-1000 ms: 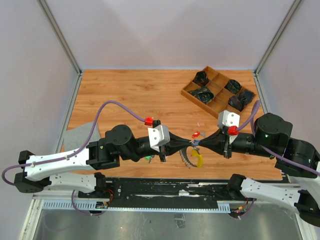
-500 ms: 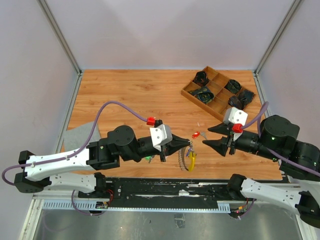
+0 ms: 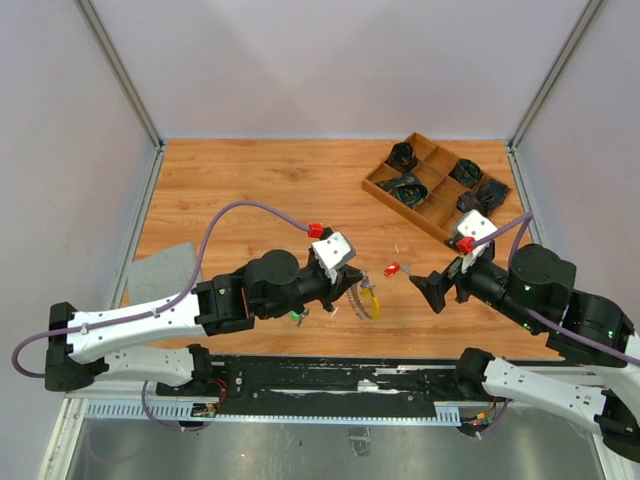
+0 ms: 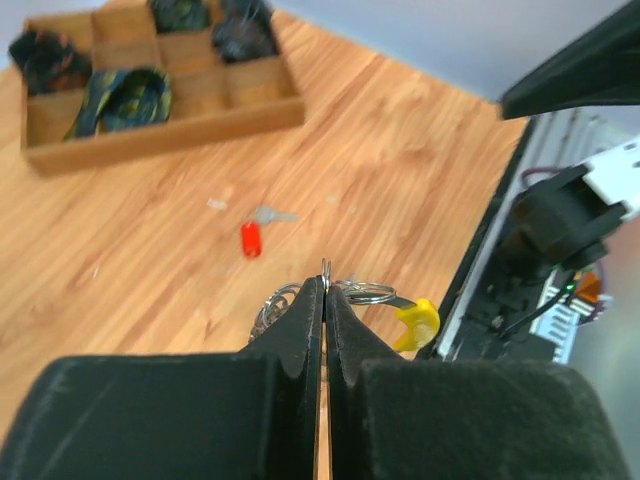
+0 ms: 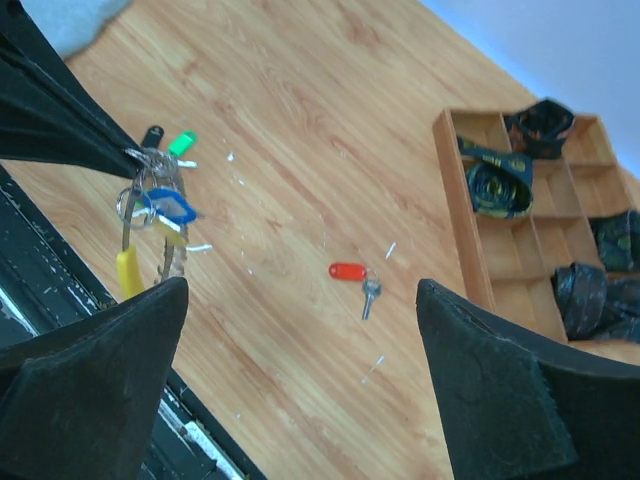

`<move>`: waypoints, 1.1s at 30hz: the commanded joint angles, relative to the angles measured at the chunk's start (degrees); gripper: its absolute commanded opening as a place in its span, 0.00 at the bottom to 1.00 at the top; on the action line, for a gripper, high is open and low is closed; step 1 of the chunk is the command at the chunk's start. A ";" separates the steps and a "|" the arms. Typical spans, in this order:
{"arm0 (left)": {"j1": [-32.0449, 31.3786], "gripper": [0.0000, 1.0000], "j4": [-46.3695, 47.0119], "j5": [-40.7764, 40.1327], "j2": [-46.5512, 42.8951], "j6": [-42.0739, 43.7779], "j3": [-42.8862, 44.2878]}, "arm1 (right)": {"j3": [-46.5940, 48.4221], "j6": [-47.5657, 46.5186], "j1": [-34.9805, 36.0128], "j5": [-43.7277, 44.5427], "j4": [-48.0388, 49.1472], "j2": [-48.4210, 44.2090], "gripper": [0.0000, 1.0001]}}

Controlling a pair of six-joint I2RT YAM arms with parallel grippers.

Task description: Put the keys on the keyring

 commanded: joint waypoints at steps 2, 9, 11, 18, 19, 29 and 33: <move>3.42 0.00 -2.17 -5.85 0.70 -7.63 -3.13 | -4.02 8.99 0.34 6.00 -2.19 -1.49 0.99; 4.85 0.01 -3.24 -6.32 5.25 -14.50 -5.88 | -8.86 16.86 0.34 8.22 -3.16 -6.41 0.98; 4.84 0.01 -3.57 -6.13 6.23 -16.81 -7.09 | -10.31 17.98 0.34 8.67 -2.84 -8.23 0.98; 6.20 0.01 -5.80 -8.56 11.93 -21.60 -8.20 | -14.13 16.61 0.38 5.48 -0.53 -12.77 0.98; 6.94 0.01 -6.02 -8.39 13.69 -21.62 -7.67 | -14.36 16.71 0.37 5.16 -0.52 -12.56 0.98; 16.46 0.05 -3.20 -4.90 30.37 -16.07 1.35 | -17.18 19.80 0.35 6.35 -1.03 -11.55 0.98; 20.07 0.14 -0.86 -2.50 34.87 -14.18 3.74 | -21.82 20.56 0.38 8.03 1.33 -13.99 0.98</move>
